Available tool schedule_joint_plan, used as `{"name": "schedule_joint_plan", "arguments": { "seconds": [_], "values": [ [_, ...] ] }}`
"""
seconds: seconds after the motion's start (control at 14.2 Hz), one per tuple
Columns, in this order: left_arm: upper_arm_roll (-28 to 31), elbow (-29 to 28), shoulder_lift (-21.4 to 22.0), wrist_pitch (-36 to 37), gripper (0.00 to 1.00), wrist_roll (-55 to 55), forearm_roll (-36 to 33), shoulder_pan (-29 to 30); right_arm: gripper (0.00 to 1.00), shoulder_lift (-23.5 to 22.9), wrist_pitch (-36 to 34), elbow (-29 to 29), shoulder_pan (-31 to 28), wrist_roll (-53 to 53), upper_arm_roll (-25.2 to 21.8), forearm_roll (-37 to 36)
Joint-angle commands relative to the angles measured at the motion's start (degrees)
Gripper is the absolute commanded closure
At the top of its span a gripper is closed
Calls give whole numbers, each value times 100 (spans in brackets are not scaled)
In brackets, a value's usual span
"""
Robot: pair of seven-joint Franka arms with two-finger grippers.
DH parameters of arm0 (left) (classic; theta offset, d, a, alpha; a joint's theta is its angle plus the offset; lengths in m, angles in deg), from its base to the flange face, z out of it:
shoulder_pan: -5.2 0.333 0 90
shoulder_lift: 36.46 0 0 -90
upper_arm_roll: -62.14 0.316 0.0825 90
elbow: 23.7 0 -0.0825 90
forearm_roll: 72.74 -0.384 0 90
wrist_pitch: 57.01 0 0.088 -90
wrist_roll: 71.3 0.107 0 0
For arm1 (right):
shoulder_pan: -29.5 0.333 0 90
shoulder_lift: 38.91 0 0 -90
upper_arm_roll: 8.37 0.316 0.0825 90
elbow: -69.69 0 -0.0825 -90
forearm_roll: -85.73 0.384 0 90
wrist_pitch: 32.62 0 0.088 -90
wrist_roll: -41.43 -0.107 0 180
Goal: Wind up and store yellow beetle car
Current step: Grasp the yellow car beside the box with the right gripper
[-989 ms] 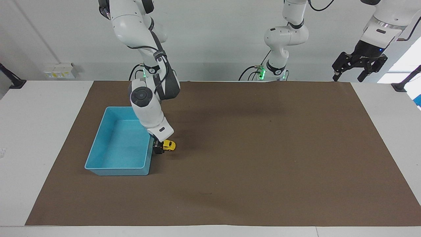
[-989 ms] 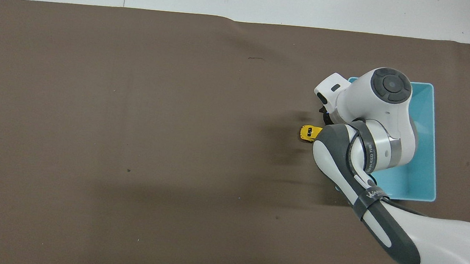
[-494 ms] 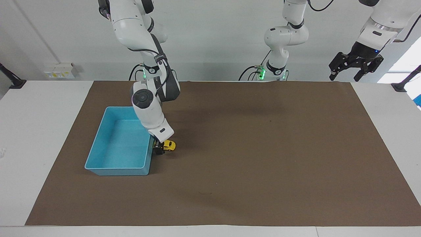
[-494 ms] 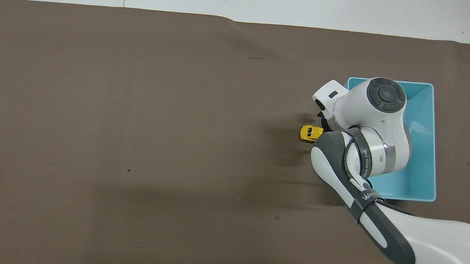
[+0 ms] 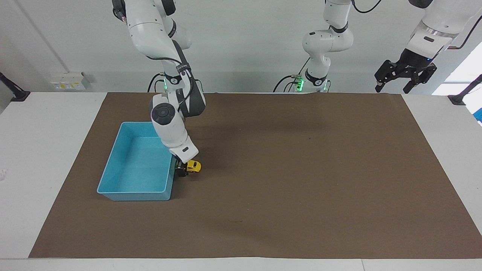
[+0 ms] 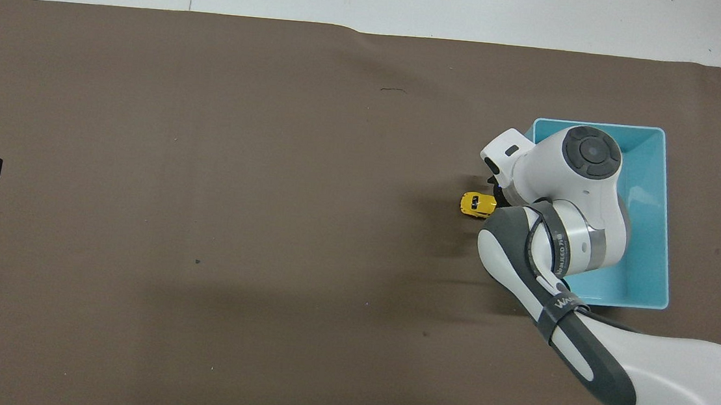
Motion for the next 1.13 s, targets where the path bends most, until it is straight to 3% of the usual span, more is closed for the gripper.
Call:
{"name": "schedule_joint_plan", "arguments": {
  "seconds": [0.0,0.14,0.21,0.56,0.78,1.06],
  "values": [
    [54,-95,98,160,0,79,-19,-72,0,137,244,-290,-85,61,50,-65],
    [54,-95,99,196,0,193,-19,-64,11,137,262,-299,-93,44,50,-65],
    [63,-104,107,205,0,220,-54,-64,38,137,245,-299,-85,9,50,-65],
    [54,-157,142,240,0,264,-203,-72,73,146,236,-290,-67,-150,50,-65],
    [54,-174,142,240,0,317,-203,-72,83,137,210,-255,-23,-141,41,-74],
    [63,-140,134,258,0,256,-195,-46,85,137,44,-133,-6,-141,41,-117]
  ]
}}
